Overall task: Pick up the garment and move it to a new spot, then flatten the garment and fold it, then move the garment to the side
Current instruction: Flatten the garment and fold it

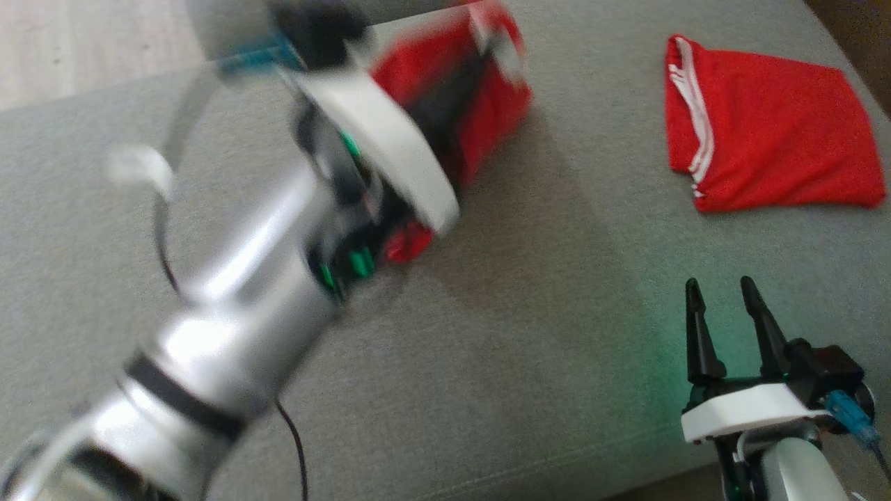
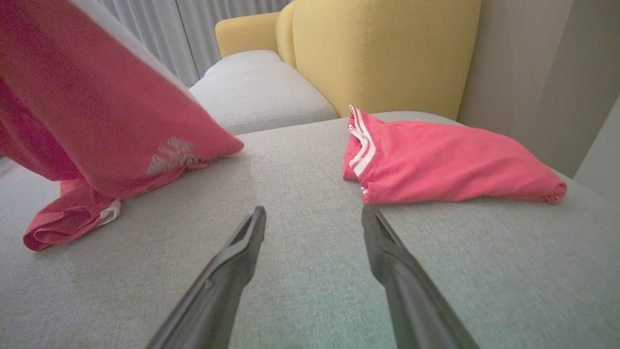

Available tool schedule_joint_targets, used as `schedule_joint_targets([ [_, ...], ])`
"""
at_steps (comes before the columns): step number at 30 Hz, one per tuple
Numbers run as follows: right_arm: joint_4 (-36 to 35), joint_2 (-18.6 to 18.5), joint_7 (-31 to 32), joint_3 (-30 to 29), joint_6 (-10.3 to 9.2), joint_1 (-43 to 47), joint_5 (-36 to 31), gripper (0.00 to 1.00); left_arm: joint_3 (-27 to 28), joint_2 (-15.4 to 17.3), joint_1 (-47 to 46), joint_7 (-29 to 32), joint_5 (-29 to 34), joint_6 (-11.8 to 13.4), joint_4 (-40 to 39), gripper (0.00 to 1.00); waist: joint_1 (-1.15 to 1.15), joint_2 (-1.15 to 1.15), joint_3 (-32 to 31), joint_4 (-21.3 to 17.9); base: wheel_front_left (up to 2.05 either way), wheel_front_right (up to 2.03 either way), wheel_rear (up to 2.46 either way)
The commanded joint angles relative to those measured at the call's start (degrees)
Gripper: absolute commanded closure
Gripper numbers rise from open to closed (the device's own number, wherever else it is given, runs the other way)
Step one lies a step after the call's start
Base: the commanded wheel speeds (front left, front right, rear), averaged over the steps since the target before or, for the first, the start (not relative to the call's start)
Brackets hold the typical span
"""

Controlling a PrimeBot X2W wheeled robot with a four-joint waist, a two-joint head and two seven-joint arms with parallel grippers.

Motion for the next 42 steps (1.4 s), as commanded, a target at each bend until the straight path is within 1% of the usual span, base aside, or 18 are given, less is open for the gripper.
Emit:
schedule_joint_targets([
  [1,-2.04,-0.39,-0.62,0.93,0.39,-0.06,-0.61,0.0,1.02,1.39,-0.19,0.42,-0.51,-0.43,-2.94,1.0,0.0,0.0,-0.14,1.39,0.0,0.0,0.0],
  [4,-2.08,-0.39,-0.62,0.02,0.39,0.41,-0.99,0.0,-3.43,3.63,8.57,2.51,-1.03,0.14,-9.59,1.0,0.0,0.0,-0.73,3.26,0.0,0.0,0.0],
  [7,-1.98,-0.39,-0.62,-0.63,0.39,1.11,-1.33,0.0,-6.39,7.57,17.35,3.05,-1.37,2.16,-15.09,1.0,0.0,0.0,-1.47,4.89,0.0,0.0,0.0],
  [11,-2.03,-0.39,-0.62,-1.18,0.39,2.04,-1.73,0.0,-7.1,13.62,26.94,1.44,-2.03,5.33,-19.16,1.0,0.0,0.0,-2.35,7.15,0.0,0.0,0.0],
  [14,-2.06,-0.39,-0.62,-1.23,0.39,2.54,-2.09,0.0,-5.87,17.67,31.66,-1.99,-0.98,8.05,-19.46,1.0,0.0,0.0,-2.9,8.74,0.0,0.0,0.0],
  [18,-1.93,-0.39,-0.62,-1.16,0.39,3.15,-2.8,0.0,-1.97,20.28,35.89,-7.95,-1.68,10.38,-16.85,1.0,0.0,0.0,-3.62,10.85,0.0,0.0,0.0],
  [19,-1.91,-0.39,-0.62,-1.15,0.39,3.21,-2.96,0.0,-0.86,20.28,36.63,-9.46,-2.17,10.75,-15.79,1.0,0.0,0.0,-3.73,11.3,0.0,0.0,0.0],
  [21,-1.84,-0.39,-0.62,-1.07,0.39,3.25,-3.25,0.0,0.27,20.17,37.73,-11.16,-2.58,10.6,-13.68,1.0,0.0,0.0,-4.03,12.01,0.0,0.0,0.0],
  [25,-1.78,-0.39,-0.62,-0.99,0.39,3.4,-3.72,0.0,1.9,19.18,39.12,-13.38,-1.42,10.74,-9.46,1.0,0.0,0.0,-4.62,12.98,0.0,0.0,0.0],
  [27,-1.81,-0.39,-0.62,-1.08,0.39,3.51,-3.96,0.0,2.91,18.44,39.75,-14.0,-0.41,10.7,-7.67,0.8,0.0,0.0,-4.86,13.25,0.0,0.0,0.0],
  [28,-1.8,-0.39,-0.62,-1.12,0.39,3.6,-4.08,0.0,3.51,18.01,40.13,-14.2,0.08,10.63,-6.91,0.77,0.0,0.0,-5.04,13.35,0.0,0.0,0.0],
  [29,-1.78,-0.39,-0.62,-1.16,0.39,3.7,-4.18,0.0,4.2,17.59,40.53,-14.34,0.71,10.75,-6.21,0.63,0.0,0.0,-5.25,13.42,0.0,0.0,0.0],
  [30,-1.75,-0.39,-0.62,-1.18,0.39,3.83,-4.25,0.0,4.85,17.21,40.95,-14.44,1.6,10.91,-5.65,0.38,0.0,0.0,-5.51,13.46,0.0,0.0,0.0],
  [31,-1.72,-0.39,-0.62,-1.21,0.39,3.99,-4.3,0.0,5.54,16.82,41.4,-14.5,2.73,11.1,-5.27,0.01,0.0,0.0,-5.84,13.51,0.0,0.0,0.0],
  [34,-1.6,-0.39,-0.62,-1.24,0.39,4.55,-4.33,0.0,9.18,15.08,43.73,-14.54,6.83,12.16,-5.5,0.0,0.0,0.0,-6.87,13.49,0.0,0.0,0.0],
  [37,-1.77,-0.39,-0.62,-1.28,0.39,5.11,-4.18,0.0,13.53,13.21,47.07,-14.56,12.61,13.72,-7.27,0.0,0.0,0.0,-7.95,13.34,0.0,0.0,0.0],
  [40,-2.22,-0.39,-0.62,-1.63,0.39,5.92,-4.15,0.0,19.4,10.47,50.98,-14.56,19.42,15.17,-11.05,0.0,0.0,0.0,-8.84,13.42,0.0,0.0,0.0],
  [42,-2.59,-0.39,-0.62,-2.1,0.39,6.36,-4.3,0.0,22.5,8.69,53.26,-14.56,25.23,15.5,-13.57,0.0,0.0,0.0,-9.14,13.68,0.0,0.0,0.0],
])
